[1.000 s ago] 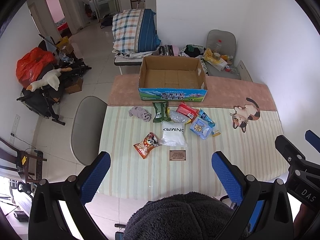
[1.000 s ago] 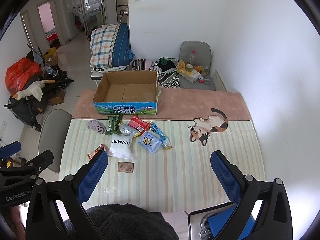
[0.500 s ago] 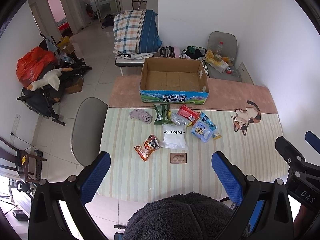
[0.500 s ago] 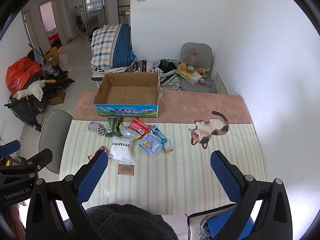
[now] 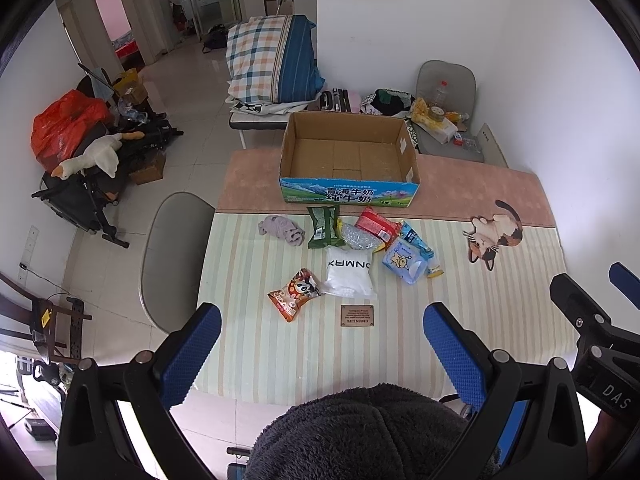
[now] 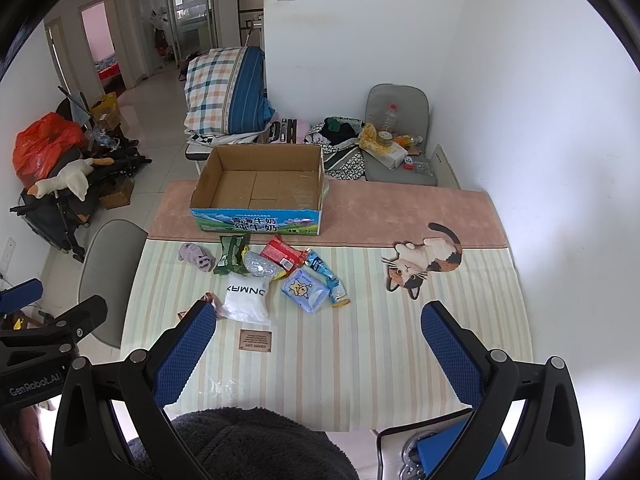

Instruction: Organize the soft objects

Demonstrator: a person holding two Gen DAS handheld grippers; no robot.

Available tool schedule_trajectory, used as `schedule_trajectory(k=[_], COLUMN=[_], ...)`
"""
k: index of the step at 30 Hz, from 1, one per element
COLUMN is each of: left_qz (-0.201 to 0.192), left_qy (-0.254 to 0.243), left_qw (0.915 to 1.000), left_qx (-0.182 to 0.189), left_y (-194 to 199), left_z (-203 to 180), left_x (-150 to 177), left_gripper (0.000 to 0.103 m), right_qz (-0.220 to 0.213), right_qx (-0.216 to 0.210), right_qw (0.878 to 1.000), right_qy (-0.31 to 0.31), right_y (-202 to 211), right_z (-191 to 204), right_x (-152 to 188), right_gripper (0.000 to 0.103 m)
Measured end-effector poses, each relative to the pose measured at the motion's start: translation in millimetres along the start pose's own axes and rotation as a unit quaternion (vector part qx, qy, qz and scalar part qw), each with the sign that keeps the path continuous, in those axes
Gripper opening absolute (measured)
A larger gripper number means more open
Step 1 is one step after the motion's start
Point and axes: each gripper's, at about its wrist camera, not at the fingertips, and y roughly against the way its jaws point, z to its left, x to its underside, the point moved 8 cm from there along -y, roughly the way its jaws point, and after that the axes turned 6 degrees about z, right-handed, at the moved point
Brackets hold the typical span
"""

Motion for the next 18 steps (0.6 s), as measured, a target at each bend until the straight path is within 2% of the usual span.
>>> schedule_trajectory(k=[8,10,12,14,16,18], left_qz=[0.0,-0.008,-0.006,0.009,0.025,0.05], left_qy=[0.0,0.0,0.002,0.003,-0.007,-0.025], left_qw=[1.0,0.9998,0.9996,0.9994,0.9992,0.9974], left_qx=[-0.002,-0.017,-0.028,-0.035,-0.031,-0.045], left_y=[-11,-24,-42,-68,-102,-141], left_z=[6,11,16,20,20,20], left_x=[-4,-12,-22,-30,-42,-48], left_gripper=[0.103,0.103,0.103,0.103,0.103,0.103], right_qz=[0.005,0.004,0.003,0.024,0.048,0.076], right_qx=[-0.008,-0.003,0.013,0.027,0.009,-0.021], right_qw=[1.0,1.0,1.0,0.999,0.998,0.995], right_qy=[-0.007,-0.003,0.016,0.029,0.038,0.062], right_y=[-12,-25,-49,-79,-120,-163], right_z=[1,-1,-4,-7,-7,-1], right_x=[-4,-9,-17,-24,-30,-33], right_gripper=[0.103,0.103,0.103,0.103,0.103,0.103])
